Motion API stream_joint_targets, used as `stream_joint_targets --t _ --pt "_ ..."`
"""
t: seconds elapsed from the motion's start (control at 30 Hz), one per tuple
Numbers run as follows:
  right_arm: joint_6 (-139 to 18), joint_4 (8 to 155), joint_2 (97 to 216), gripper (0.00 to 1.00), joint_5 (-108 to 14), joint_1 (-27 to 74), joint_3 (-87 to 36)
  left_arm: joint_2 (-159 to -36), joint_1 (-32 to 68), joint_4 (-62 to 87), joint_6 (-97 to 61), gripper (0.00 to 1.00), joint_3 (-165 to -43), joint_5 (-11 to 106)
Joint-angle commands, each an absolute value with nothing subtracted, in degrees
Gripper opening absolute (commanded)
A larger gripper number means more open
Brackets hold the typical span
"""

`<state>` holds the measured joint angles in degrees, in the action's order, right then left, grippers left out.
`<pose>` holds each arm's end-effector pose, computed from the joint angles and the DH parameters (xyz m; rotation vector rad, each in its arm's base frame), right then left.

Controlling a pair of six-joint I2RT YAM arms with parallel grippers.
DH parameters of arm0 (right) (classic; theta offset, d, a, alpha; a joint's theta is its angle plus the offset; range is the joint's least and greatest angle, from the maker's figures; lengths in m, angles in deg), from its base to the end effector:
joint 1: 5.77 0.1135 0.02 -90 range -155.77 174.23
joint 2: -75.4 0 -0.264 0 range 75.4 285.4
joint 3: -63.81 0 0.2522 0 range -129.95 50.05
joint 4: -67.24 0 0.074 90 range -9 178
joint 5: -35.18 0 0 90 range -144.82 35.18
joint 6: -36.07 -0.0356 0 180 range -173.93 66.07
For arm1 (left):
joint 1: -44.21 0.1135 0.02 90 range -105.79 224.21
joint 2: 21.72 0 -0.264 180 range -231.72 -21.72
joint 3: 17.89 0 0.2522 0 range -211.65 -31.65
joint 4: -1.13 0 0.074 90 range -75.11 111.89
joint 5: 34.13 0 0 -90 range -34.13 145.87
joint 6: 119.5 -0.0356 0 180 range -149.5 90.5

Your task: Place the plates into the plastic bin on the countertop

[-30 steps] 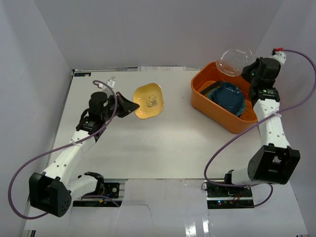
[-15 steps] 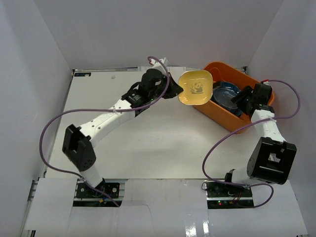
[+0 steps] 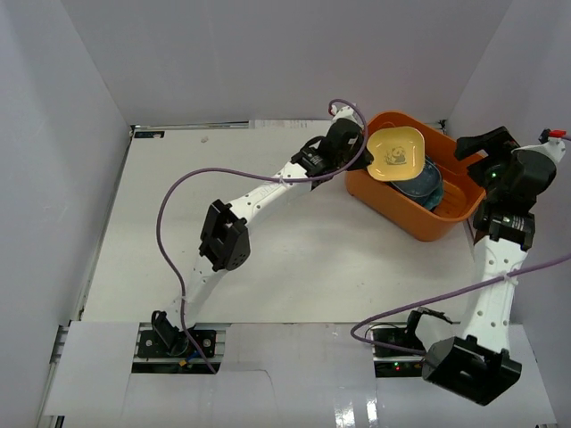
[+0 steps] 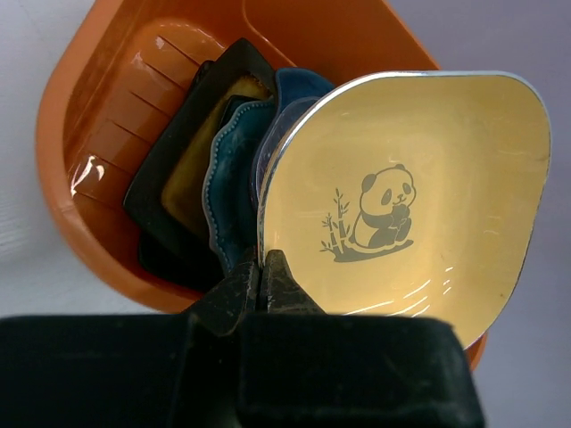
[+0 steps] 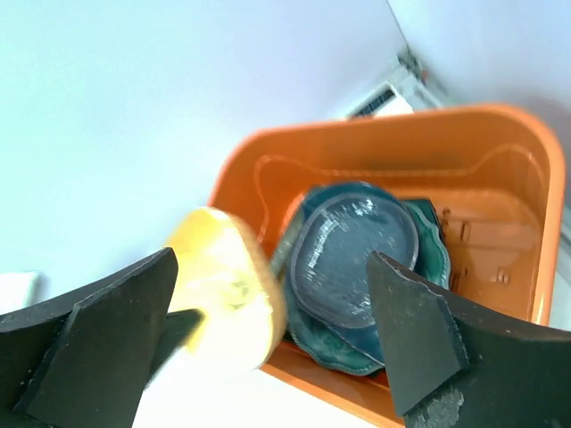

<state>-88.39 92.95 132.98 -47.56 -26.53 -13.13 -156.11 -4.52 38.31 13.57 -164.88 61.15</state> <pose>0.2120 -0.0756 0.4079 0.6966 1.5384 0.2862 0.3655 -0.4115 0.3116 0.0420 2.1234 -0.9110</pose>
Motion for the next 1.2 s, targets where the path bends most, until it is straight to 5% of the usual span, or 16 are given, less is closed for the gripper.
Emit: stream_joint_targets --t 0.0,0.57,0.73,0.87,1.0,1.17 --pt "-89.7 94.98 129.37 0.92 -46.48 -27.04 -15.95 -157.77 -4.75 39.51 16.38 0.0 -171.48 61.85" --pt "-93.57 91.29 126.02 0.91 -34.17 -25.46 -13.58 -168.41 -6.33 23.07 20.25 0.0 -174.48 56.92" --pt "-92.87 92.16 126.46 0.91 -34.87 -25.46 -14.64 -167.8 -6.24 21.49 19.28 0.24 -172.12 57.44" --pt "-91.9 92.87 126.55 0.93 -35.93 -25.46 -14.99 -164.55 -6.33 18.85 19.02 0.62 -168.15 56.84" --pt "-91.02 94.18 126.72 0.96 -36.37 -25.46 -17.01 -162.0 -6.24 17.62 18.23 0.87 -165.69 55.96" --pt "-90.06 95.5 126.11 0.97 -34.88 -25.46 -19.03 -157.43 -6.16 16.3 14.98 0.98 -164.02 53.06"
